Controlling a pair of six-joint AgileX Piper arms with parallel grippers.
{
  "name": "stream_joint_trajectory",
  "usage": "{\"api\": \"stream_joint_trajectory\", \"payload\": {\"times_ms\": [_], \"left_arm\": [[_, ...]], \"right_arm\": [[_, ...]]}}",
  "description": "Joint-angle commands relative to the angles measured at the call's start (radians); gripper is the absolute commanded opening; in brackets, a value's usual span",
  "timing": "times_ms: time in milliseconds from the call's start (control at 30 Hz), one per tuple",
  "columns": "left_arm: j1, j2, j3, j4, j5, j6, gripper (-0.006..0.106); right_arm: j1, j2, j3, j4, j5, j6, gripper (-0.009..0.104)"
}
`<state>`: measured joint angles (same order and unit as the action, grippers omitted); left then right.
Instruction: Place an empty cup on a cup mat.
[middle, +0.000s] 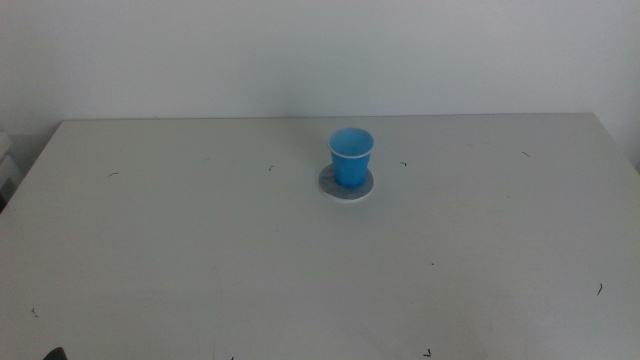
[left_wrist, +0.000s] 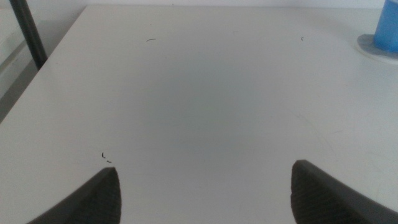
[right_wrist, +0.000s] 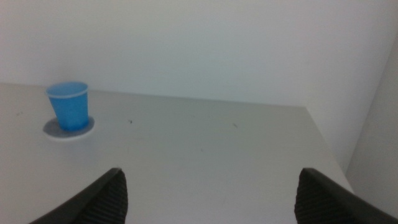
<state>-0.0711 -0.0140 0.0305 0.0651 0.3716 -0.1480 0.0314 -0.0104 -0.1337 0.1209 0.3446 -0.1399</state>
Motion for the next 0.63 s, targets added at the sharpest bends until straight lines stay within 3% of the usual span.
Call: {"api": "stream_joint_trajectory", "payload": {"times_ms": [0,600], "left_arm": [[0.001,-0.004,-0.006,0.000,-0.066,-0.011,0.105],[0.001,-0.003,-0.006,0.000,-0.066,-0.011,0.105]], "right_arm": [[-0.007,-0.023,0.010,0.001,-0.081,-0.011,0.094],[0.002,-0.027,0.155,-0.002,-0.080,-0.008,0.094]]}}
